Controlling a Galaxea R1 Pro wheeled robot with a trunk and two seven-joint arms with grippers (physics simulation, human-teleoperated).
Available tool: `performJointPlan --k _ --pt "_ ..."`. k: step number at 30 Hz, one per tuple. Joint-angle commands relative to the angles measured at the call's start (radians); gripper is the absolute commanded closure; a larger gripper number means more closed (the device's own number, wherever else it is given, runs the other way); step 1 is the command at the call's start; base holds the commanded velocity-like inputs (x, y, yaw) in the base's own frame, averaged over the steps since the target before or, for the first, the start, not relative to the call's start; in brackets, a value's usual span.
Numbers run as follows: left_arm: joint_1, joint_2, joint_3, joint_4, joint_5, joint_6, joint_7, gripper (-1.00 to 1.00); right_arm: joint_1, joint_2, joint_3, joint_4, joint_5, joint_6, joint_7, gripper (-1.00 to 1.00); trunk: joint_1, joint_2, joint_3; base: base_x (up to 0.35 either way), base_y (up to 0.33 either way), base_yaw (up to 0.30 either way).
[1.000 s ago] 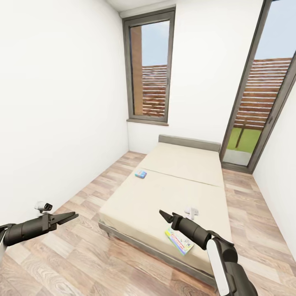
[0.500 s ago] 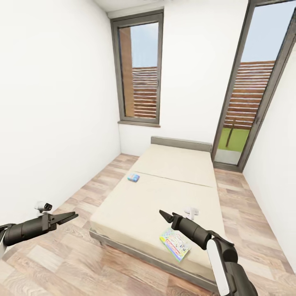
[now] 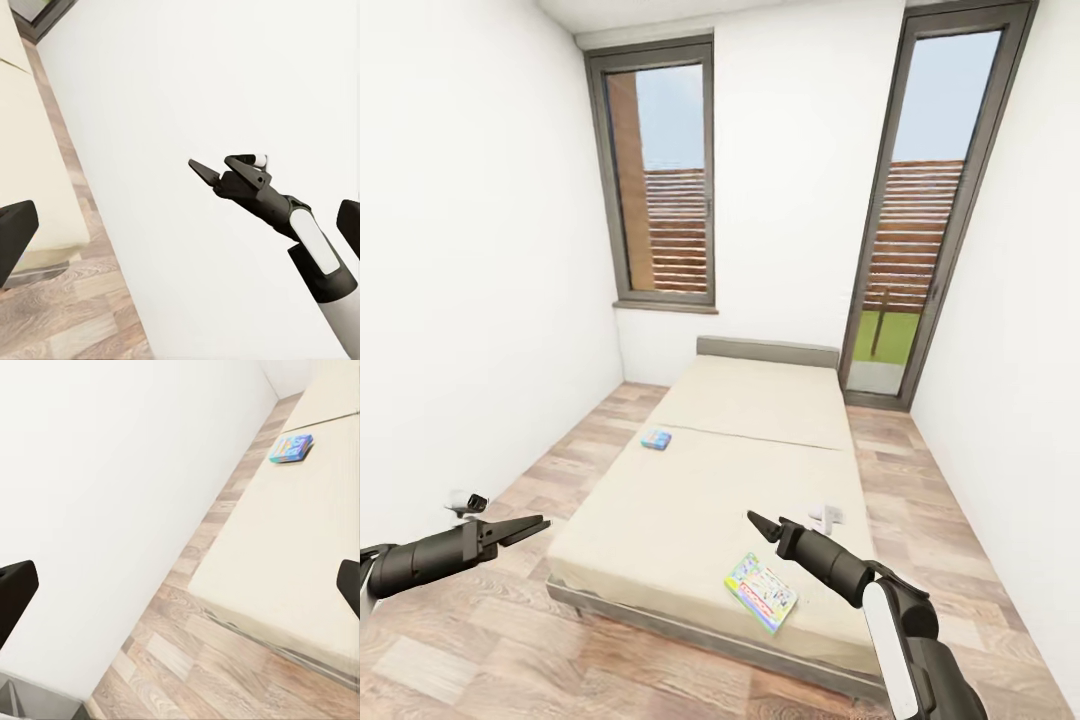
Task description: Put all the toys in the child's room - the three board games (two on the bed and one on the table), the two jigsaw puzzles on the table, and the tennis ball on the table - inside the toy box on the table in the child's room.
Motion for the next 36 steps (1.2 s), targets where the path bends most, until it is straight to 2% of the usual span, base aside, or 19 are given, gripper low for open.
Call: performJointPlan --k 1,24,30,36 --pt "0.0 0.001 0.0 0.0 0.0 0.01 -0.004 -1.0 -0.001 0.001 -0.003 0.0 -0.004 0.007 0.003 -1.0 0.001 -0.002 -0.001 0.0 0.096 -0.227" --pt "0.0 -0.001 0.0 0.0 0.0 0.01 -0.004 -1.0 -0.001 0.001 -0.003 0.0 -0.005 0.007 0.003 -1.0 0.001 -0.002 0.022 0.0 0.02 -0.227" --pt "0.0 0.0 0.0 -0.001 0.0 0.01 -0.004 -1.0 -0.001 0.002 -0.003 0.0 -0.004 0.007 0.003 -1.0 0.001 -0.002 0.027 0.0 0.103 -0.211" --pt "0.0 0.0 0.0 0.0 0.0 0.01 -0.004 -1.0 -0.001 0.002 -0.002 0.0 -0.004 0.006 0.003 -1.0 0.001 -0.002 0.029 0.0 0.164 -0.066"
